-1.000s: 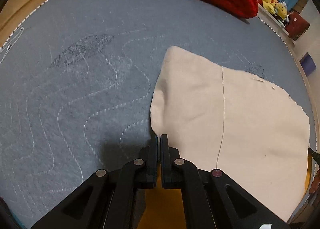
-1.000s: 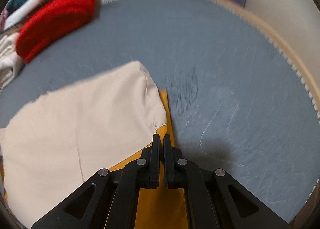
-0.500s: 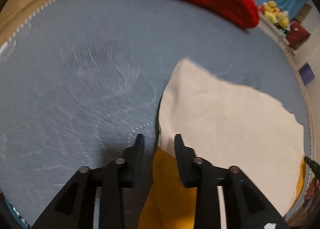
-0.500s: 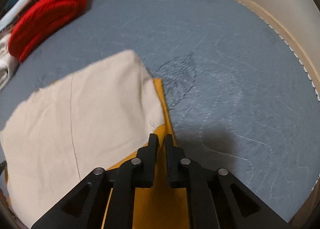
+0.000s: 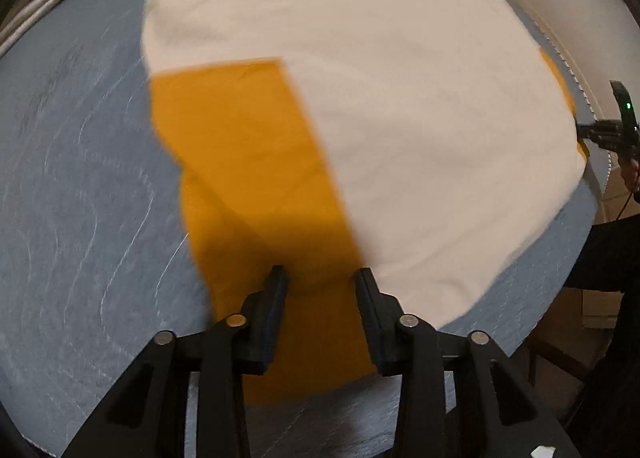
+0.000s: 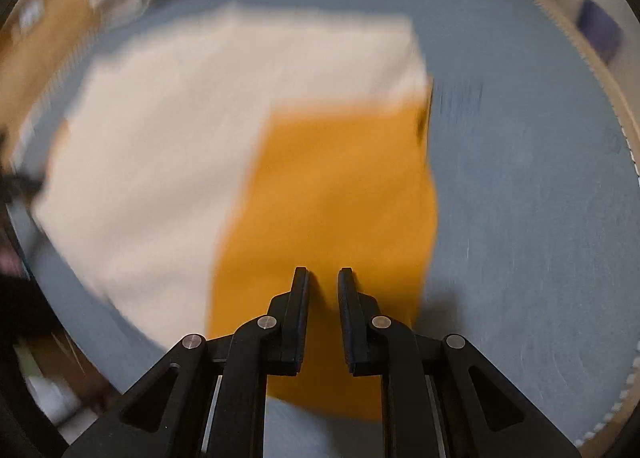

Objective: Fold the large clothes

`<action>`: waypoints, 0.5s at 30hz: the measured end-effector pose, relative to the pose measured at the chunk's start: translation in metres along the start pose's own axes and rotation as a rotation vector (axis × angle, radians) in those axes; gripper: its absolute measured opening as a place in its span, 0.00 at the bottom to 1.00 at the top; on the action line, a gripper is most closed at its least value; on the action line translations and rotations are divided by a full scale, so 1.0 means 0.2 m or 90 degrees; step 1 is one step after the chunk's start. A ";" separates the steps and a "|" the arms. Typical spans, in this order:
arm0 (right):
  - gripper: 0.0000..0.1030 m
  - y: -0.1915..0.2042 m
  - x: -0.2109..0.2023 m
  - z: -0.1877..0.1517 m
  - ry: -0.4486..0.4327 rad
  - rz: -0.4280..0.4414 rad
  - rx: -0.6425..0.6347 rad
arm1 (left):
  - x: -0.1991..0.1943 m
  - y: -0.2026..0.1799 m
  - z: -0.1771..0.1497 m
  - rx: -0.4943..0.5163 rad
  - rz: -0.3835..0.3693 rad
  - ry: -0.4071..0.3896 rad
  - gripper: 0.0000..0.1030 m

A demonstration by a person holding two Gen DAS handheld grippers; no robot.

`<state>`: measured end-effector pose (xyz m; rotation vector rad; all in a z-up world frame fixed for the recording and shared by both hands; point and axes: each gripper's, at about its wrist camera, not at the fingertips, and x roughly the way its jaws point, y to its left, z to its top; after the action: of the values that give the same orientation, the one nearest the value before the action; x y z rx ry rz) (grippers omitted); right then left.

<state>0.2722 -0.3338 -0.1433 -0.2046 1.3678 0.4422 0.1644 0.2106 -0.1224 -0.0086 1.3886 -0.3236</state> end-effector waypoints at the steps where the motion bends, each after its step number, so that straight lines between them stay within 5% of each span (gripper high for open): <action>1: 0.15 0.00 0.03 -0.02 0.013 -0.005 -0.002 | -0.02 0.03 0.00 -0.019 -0.002 0.000 0.25; 11: 0.15 0.04 0.06 -0.09 0.073 -0.081 -0.028 | 0.00 0.00 -0.10 -0.025 0.073 0.051 0.19; 15: 0.15 0.05 -0.01 -0.08 0.066 -0.163 -0.011 | -0.03 -0.03 -0.11 -0.023 0.158 0.066 0.20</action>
<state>0.2532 -0.3310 -0.1428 -0.4171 1.4167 0.2313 0.1410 0.2113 -0.1191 0.1512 1.4798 -0.0925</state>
